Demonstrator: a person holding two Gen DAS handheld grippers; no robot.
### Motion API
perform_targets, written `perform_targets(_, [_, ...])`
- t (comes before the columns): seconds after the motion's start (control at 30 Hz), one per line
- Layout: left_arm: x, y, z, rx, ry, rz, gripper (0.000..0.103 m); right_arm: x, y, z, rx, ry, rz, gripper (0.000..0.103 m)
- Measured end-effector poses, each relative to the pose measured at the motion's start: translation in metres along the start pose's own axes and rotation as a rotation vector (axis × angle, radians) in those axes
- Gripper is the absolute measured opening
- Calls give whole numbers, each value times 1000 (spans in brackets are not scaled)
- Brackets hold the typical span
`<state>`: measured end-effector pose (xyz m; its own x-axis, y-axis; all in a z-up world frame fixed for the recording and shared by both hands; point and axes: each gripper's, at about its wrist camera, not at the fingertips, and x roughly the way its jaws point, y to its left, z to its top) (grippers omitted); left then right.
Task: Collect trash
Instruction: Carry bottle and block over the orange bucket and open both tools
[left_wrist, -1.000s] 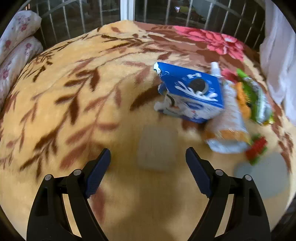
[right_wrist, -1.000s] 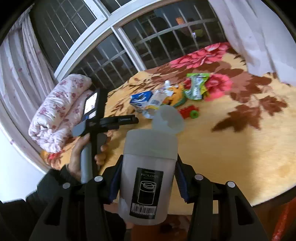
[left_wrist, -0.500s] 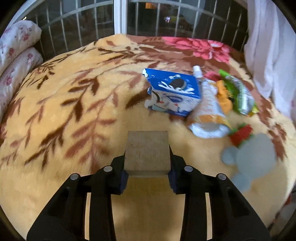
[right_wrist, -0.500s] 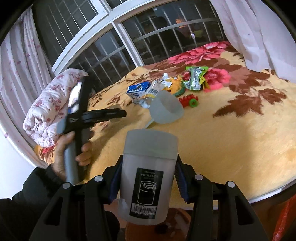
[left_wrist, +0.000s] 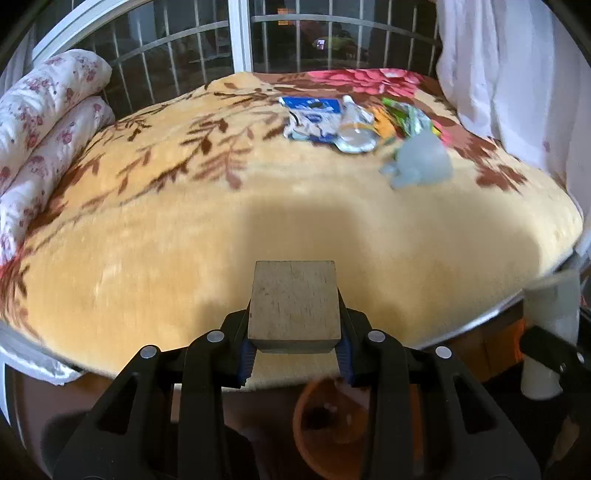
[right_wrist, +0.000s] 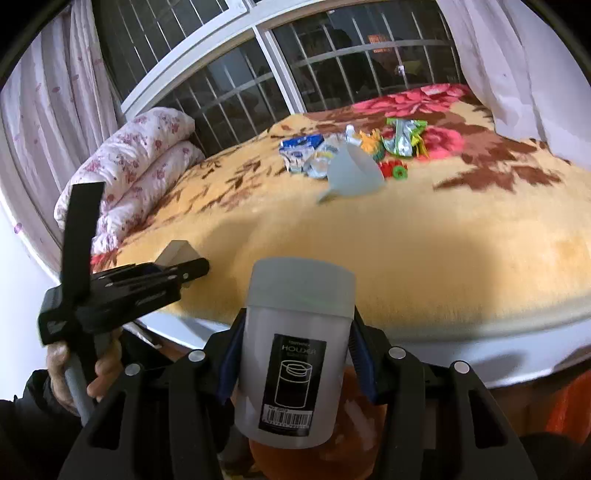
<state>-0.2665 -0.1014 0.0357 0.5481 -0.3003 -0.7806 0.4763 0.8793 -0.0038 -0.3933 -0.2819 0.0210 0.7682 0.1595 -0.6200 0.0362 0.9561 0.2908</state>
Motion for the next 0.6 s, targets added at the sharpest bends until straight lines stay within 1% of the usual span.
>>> perform_targets(0.1, [-10,-8,-22,16,7,-20,34,-5,3,-15,-10,19,-19,50])
perform_targets(0.27, [-11,-22,-62,63,65,-46,34,-9,3,-43,-4,69,-45,51])
perform_targets(0.4, [4,-27,-86,84,144,-64,34,-5,2,-62,2,111,-69,51])
perform_targets(0.5, [17,-30,-101,101,196,-69,34,-1,3,-71,4,135,-83,51])
perform_targets(0.6, [33,-32,-112,99,266,-93,34,7,3,-78,10,169,-87,51])
